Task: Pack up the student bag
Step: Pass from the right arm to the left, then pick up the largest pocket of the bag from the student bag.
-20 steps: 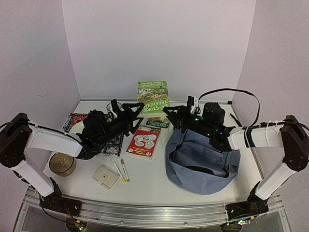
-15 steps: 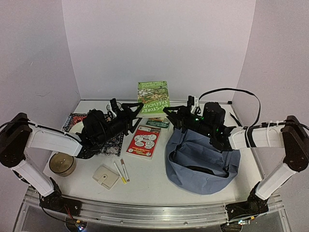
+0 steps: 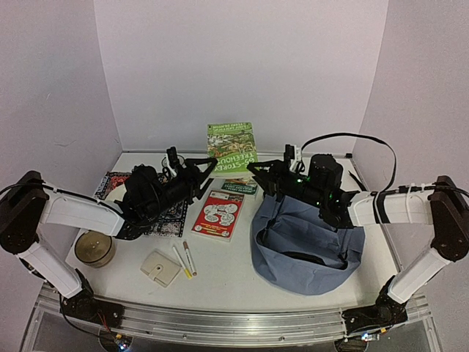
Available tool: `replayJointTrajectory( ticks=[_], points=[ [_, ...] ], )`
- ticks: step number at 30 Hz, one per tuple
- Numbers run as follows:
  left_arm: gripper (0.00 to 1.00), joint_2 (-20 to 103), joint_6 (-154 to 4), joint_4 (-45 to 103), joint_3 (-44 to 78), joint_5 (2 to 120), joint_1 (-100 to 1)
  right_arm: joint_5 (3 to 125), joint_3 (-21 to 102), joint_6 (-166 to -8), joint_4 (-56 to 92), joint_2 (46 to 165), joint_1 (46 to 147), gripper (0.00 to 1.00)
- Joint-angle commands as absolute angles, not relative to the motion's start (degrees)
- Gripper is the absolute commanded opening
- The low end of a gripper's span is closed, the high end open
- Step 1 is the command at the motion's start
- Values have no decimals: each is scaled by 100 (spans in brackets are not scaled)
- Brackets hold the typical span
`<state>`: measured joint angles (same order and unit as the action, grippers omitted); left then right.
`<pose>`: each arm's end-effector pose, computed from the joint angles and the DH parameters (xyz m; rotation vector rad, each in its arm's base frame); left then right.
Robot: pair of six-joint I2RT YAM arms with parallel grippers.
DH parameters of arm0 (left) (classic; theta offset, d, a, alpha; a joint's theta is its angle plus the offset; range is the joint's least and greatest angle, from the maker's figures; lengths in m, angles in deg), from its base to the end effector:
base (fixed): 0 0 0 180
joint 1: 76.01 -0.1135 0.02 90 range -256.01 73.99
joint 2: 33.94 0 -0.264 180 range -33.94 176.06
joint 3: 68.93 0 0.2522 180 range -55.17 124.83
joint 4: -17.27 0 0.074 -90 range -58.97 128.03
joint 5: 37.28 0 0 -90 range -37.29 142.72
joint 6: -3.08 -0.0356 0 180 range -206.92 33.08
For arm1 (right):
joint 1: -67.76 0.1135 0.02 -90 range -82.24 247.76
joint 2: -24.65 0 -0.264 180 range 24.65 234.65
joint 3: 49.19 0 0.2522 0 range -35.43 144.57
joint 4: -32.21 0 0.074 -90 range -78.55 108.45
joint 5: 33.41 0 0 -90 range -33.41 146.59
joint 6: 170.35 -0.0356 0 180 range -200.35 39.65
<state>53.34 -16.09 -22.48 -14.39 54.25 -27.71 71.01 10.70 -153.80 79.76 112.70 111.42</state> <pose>0.2177 -0.2458 0.2542 -0.3066 1.6706 -1.6669 0.2367 0.2382 0.2943 0.1247 1.4959 1.8777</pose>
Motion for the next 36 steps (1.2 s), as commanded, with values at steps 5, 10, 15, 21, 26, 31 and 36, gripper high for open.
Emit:
replayJointTrajectory(
  ticks=[5, 10, 15, 21, 26, 31, 36],
  points=[
    [36, 5226, -1965, -2656, -1289, 5470, -2839, 7497, 1422, -15042, 8417, 11086, 11173, 0],
    [7, 5164, -1988, -2651, -1463, 5481, -2987, 7614, 1510, -14443, 7717, 11073, 11170, 18],
    [0, 5029, -1960, -2653, -1732, 5608, -3206, 7529, 1788, -13154, 6071, 10747, 11170, 41],
    [0, 4827, -1962, -2615, -2009, 5908, -3456, 6766, 2069, -11431, 3397, 9971, 11170, 59],
    [0, 4776, -1896, -2511, -2131, 6387, -3622, 6407, 2349, -10527, 1332, 9561, 11170, 63],
    [0, 4710, -1934, -2275, -2133, 6849, -3672, 6539, 2578, -10004, -299, 9426, 11171, 64],
    [0, 4591, -2110, -1869, -2058, 7319, -3704, 6812, 2601, -9879, -1202, 9264, 11244, 64]
  ],
)
